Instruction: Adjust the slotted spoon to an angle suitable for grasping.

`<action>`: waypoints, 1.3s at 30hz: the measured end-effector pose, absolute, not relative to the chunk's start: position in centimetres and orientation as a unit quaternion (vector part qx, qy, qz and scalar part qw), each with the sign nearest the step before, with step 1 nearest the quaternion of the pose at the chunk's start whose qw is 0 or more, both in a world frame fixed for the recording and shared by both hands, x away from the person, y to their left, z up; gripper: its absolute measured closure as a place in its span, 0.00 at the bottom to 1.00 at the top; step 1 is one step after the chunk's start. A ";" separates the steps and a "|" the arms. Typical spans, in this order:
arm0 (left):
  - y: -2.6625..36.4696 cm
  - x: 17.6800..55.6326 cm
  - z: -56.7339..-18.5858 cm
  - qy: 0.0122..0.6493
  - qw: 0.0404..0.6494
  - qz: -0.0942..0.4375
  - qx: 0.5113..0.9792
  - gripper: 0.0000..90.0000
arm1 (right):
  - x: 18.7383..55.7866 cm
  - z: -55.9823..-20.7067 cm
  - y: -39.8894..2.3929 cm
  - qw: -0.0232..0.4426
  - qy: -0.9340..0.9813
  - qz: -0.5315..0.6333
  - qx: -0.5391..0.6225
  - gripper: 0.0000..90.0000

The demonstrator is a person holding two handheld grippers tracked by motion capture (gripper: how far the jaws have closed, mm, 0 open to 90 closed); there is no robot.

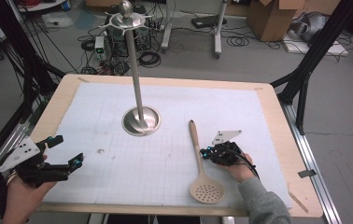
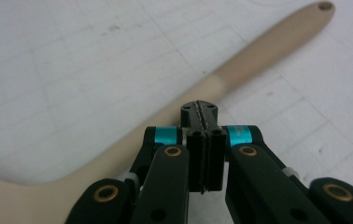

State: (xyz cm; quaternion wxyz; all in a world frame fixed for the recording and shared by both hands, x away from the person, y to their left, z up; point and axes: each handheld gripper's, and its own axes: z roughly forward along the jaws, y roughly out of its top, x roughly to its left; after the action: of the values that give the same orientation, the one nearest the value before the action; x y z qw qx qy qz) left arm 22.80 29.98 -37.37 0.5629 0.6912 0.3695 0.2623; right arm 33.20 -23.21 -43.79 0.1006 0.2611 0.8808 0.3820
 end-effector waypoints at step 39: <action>30.6 22.1 -37.7 0.381 0.552 0.266 0.693 0.02 | 34.9 -44.9 -17.8 -0.020 0.899 0.423 0.109 1.00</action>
State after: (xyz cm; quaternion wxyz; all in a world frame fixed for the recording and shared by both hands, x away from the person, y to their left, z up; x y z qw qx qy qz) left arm 22.10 30.63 -37.71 0.5517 0.6928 0.3809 0.2658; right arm 34.94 -17.79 -44.91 -0.0196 0.1091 0.8991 0.4234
